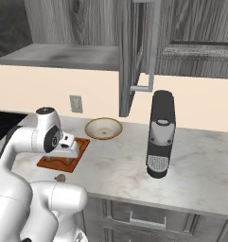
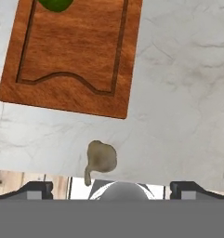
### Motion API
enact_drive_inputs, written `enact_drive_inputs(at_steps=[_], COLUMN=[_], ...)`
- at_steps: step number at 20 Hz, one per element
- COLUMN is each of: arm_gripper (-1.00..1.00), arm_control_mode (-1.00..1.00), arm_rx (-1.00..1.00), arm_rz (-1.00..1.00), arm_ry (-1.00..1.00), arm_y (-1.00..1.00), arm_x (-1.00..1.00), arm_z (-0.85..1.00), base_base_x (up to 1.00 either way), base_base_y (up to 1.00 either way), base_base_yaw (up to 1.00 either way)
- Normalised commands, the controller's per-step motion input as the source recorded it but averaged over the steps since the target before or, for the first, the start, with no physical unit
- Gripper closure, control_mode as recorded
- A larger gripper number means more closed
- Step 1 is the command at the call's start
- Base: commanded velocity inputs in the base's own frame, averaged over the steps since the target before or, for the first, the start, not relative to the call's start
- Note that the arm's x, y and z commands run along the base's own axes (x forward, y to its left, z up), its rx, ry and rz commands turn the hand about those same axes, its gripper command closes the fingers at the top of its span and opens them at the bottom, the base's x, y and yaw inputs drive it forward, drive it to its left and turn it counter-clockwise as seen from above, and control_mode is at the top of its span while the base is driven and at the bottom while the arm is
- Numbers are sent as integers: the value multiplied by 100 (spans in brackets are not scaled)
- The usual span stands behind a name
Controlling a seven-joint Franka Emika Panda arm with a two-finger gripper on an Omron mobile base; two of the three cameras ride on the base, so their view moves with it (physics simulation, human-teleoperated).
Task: Open the cabinet. Place the bowl and condiment on the counter. Then place the lime and garlic on the cutting board.
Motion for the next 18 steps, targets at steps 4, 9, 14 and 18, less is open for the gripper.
enact_drive_inputs(at_steps=[4,9,14,18], arm_gripper=[-100,-100,-100,-100], arm_control_mode=[-100,-100,-100,-100], arm_rx=[-2,0,-2,-3], arm_rz=[0,2,2,4], arm_ry=[7,6,5,4], arm_y=[6,1,2,2], arm_x=[0,-1,-2,0], arm_z=[-11,-11,-18,-26], base_base_x=[0,0,0,0], base_base_y=[0,0,0,0], base_base_yaw=[0,0,0,0])
